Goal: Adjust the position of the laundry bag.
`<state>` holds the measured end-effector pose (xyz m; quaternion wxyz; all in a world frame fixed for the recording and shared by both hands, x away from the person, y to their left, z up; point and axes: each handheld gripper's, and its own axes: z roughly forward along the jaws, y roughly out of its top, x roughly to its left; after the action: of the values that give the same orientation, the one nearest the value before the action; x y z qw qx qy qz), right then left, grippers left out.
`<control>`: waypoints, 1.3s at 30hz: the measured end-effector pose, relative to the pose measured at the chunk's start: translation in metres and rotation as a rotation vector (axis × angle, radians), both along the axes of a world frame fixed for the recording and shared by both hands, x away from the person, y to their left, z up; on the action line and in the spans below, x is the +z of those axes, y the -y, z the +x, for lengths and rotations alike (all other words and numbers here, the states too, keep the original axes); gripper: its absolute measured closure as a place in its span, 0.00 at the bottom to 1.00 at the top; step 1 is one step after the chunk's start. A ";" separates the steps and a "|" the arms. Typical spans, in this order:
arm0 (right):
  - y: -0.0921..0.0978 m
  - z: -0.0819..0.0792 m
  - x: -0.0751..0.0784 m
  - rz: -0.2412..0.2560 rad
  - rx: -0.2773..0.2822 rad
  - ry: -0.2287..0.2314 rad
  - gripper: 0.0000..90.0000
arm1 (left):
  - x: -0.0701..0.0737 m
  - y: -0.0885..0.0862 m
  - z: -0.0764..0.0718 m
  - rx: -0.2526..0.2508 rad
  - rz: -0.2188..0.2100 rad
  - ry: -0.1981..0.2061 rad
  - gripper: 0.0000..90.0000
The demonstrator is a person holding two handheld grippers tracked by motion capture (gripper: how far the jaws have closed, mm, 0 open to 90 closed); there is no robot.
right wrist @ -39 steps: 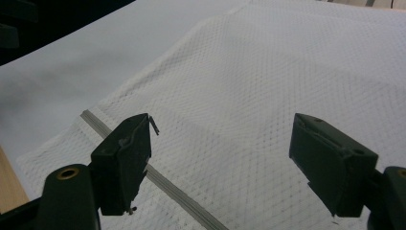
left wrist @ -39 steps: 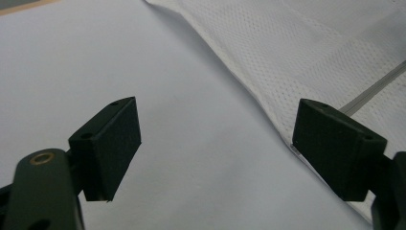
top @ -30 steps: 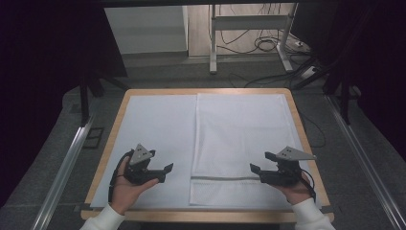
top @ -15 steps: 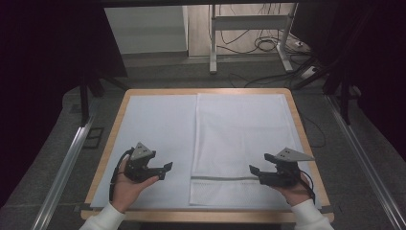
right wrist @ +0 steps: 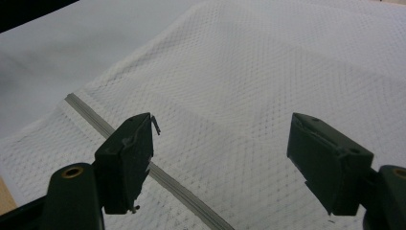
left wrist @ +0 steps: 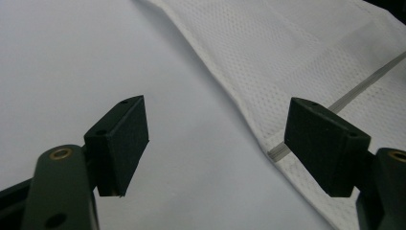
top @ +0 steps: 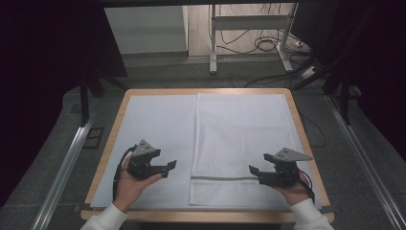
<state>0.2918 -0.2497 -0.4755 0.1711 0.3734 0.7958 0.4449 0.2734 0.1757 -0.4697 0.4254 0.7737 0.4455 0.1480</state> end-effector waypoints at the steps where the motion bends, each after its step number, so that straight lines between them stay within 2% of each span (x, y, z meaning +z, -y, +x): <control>1: 0.000 0.000 0.000 -0.003 -0.002 0.001 0.26 | 0.001 0.002 0.000 -0.006 0.002 -0.001 0.25; 15: 0.000 0.001 -0.003 -0.029 -0.006 0.001 0.26 | -0.007 0.019 0.009 -0.018 0.021 -0.042 0.27; 19: 0.000 0.001 -0.003 -0.033 -0.007 0.002 0.26 | -0.012 0.028 0.013 -0.027 0.034 -0.067 0.28; 25: 0.001 0.000 -0.003 -0.036 -0.013 0.004 0.26 | -0.019 0.040 0.015 -0.051 0.030 -0.100 0.32; 26: 0.002 0.000 -0.003 -0.041 -0.014 0.005 0.26 | -0.022 0.044 0.017 -0.059 0.035 -0.115 0.32; 34: 0.004 -0.001 -0.002 -0.044 -0.019 0.013 0.26 | -0.033 0.052 0.023 -0.074 0.051 -0.160 0.34; 39: 0.005 -0.002 -0.002 -0.046 -0.024 0.013 0.26 | -0.038 0.055 0.029 -0.078 0.038 -0.192 0.35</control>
<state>0.2901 -0.2542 -0.4776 0.1903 0.3760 0.8002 0.4267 0.3026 0.1206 -0.5081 0.3716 0.8091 0.4507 0.0648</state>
